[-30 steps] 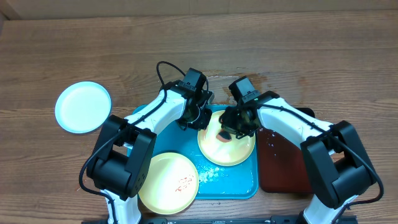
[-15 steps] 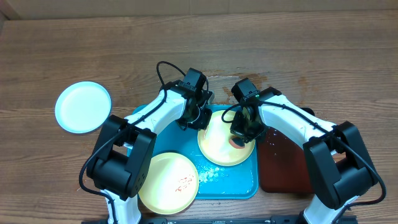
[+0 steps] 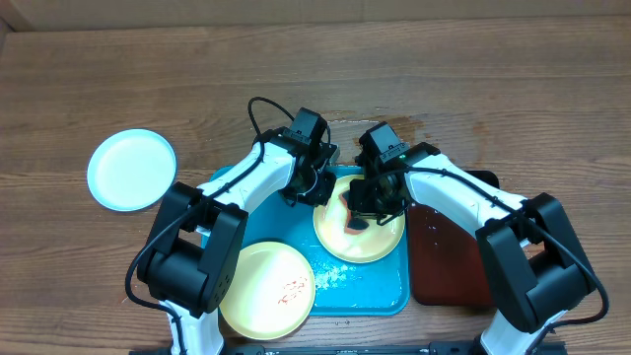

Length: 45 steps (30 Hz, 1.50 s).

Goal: Clean dirty plates on tray and stack at the side
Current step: 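Lift the sponge away with the right gripper and raise the yellow plate with the left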

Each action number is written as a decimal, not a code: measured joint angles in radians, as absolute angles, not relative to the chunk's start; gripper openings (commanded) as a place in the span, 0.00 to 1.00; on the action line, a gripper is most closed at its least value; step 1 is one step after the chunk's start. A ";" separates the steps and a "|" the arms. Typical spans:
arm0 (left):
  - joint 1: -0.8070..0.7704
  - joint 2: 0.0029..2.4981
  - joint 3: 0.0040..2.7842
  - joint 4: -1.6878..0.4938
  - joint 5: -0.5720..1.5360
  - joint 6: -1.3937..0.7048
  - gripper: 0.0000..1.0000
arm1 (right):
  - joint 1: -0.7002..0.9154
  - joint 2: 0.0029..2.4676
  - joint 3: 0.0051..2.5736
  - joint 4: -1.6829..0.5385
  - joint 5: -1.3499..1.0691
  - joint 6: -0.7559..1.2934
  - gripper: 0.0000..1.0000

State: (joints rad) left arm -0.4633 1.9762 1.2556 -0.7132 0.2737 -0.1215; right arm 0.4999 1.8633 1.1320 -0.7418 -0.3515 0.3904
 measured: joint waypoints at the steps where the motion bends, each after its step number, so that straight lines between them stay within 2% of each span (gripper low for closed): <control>1: -0.463 1.976 1.256 -0.713 0.273 -0.121 0.04 | 0.499 1.862 1.132 -0.736 -0.367 0.387 0.04; 6: -0.463 1.976 1.256 -0.714 0.274 -0.121 0.04 | 0.473 1.834 1.136 -0.771 -0.364 0.398 0.04; 11: -0.463 1.976 1.257 -0.719 0.274 -0.121 0.04 | 0.422 1.782 1.180 -0.887 -0.254 0.414 0.04; 24: -0.465 1.981 1.279 -0.761 0.273 -0.133 0.04 | 0.385 1.629 1.444 -1.195 -0.033 0.439 0.04; 31: -0.479 1.954 1.326 -0.861 0.231 -0.151 0.04 | 0.234 1.622 1.461 -1.284 0.023 0.483 0.04; 39: -0.482 1.756 1.512 -0.978 0.186 -0.159 0.04 | 0.025 1.622 1.461 -1.294 0.030 0.489 0.04; 45: -0.518 1.678 1.575 -1.006 0.171 -0.159 0.04 | -0.054 1.622 1.461 -1.276 0.020 0.449 0.04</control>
